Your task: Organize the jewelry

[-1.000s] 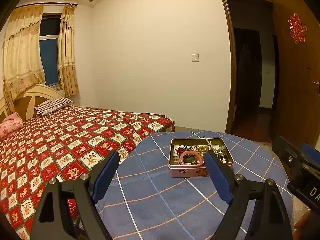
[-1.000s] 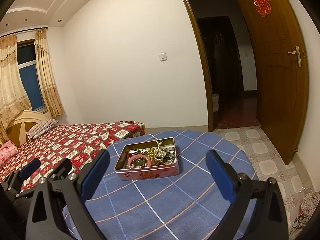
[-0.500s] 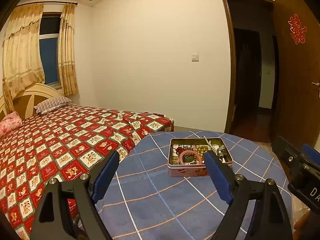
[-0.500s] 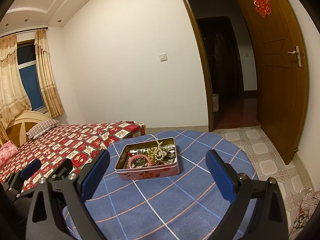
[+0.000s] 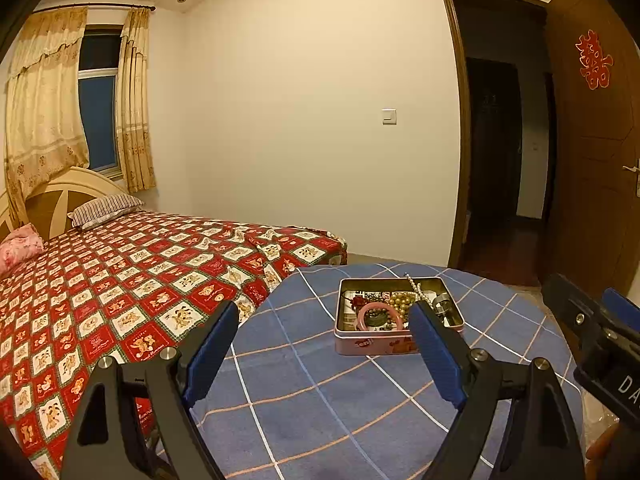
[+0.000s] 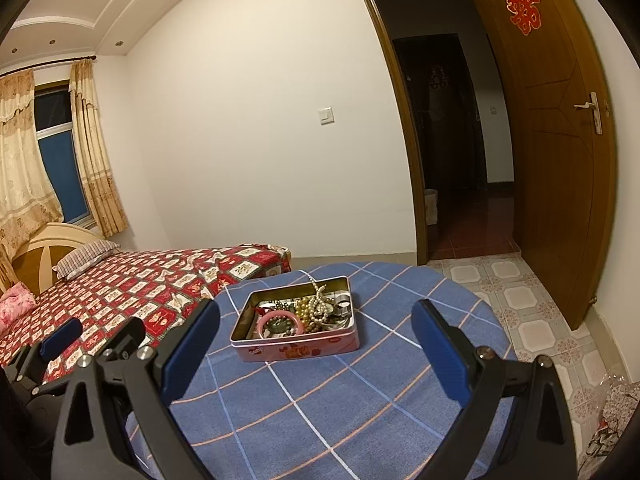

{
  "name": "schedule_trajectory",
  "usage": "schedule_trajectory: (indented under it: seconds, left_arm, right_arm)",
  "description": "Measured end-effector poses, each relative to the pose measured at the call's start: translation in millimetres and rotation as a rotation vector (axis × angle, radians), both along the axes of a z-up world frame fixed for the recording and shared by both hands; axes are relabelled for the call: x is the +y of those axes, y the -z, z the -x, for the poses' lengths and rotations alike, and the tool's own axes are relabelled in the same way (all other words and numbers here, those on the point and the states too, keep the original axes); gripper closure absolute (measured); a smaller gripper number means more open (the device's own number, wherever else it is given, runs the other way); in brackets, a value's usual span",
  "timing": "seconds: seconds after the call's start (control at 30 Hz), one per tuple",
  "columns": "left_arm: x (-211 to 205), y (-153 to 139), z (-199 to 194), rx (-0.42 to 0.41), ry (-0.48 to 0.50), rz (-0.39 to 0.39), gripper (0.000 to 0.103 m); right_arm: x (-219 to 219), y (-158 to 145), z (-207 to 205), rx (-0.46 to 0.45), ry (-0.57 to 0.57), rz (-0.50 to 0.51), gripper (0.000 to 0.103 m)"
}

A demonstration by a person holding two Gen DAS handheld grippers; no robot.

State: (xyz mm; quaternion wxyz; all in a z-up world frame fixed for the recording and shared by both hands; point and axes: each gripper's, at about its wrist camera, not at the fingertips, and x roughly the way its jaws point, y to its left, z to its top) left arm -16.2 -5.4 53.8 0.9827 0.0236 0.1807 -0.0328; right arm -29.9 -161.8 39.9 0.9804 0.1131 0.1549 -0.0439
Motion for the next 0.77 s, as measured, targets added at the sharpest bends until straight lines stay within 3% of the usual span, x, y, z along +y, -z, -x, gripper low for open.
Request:
schedule_trajectory:
  seconds: [0.7,0.77]
  left_arm:
    - [3.0,7.7,-7.8,0.025,-0.022,0.001,0.016]
    - [1.5,8.5,-10.0,0.032,-0.018,-0.005,0.016]
  right_arm:
    - [-1.0,5.9,-4.4,0.033,0.014,0.017,0.004]
    - [-3.0,7.6,-7.3,0.044,0.028,0.018,0.000]
